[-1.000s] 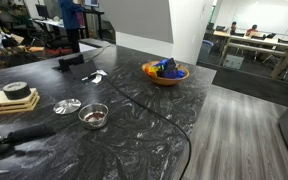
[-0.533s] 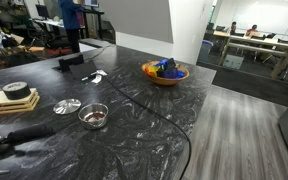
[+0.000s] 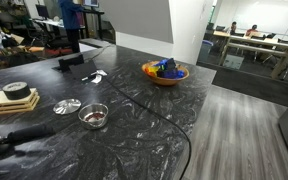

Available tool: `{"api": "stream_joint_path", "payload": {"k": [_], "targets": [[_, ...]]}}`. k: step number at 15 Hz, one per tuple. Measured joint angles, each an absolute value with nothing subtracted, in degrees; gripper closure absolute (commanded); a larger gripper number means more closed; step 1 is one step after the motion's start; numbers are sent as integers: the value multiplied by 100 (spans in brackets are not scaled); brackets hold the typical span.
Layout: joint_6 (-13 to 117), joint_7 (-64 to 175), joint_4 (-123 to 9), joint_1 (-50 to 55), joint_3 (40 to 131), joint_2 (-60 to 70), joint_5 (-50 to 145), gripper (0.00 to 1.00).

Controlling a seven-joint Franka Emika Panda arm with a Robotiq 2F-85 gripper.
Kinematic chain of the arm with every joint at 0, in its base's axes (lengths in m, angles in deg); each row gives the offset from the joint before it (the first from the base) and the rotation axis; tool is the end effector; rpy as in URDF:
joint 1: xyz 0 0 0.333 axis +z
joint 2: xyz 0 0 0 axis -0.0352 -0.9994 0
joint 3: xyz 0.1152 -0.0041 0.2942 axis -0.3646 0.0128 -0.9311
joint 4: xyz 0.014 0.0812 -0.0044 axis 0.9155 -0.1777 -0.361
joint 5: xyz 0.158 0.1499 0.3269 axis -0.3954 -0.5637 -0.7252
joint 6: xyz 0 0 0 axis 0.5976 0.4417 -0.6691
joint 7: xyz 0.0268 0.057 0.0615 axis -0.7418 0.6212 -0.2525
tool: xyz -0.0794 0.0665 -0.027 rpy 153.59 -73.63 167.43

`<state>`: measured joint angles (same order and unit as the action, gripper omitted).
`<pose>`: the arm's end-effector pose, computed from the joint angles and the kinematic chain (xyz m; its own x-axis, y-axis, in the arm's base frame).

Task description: Move the scissors closer to the silver lid

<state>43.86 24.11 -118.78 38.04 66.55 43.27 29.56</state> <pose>0.2334 0.2932 0.3376 0.3849 0.9211 -0.0591 0.9106 -0.3894 -0.1385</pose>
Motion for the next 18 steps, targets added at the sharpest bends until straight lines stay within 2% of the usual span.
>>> {"api": "stream_joint_path", "payload": {"k": [8,17,18], "targets": [[5226,2425,-11905,3783,6655,3801,3416,0],[5349,2406,-11903,3779,6655,3563,3913,0],[5351,2406,-11904,3778,6655,3560,3963,2]]}}
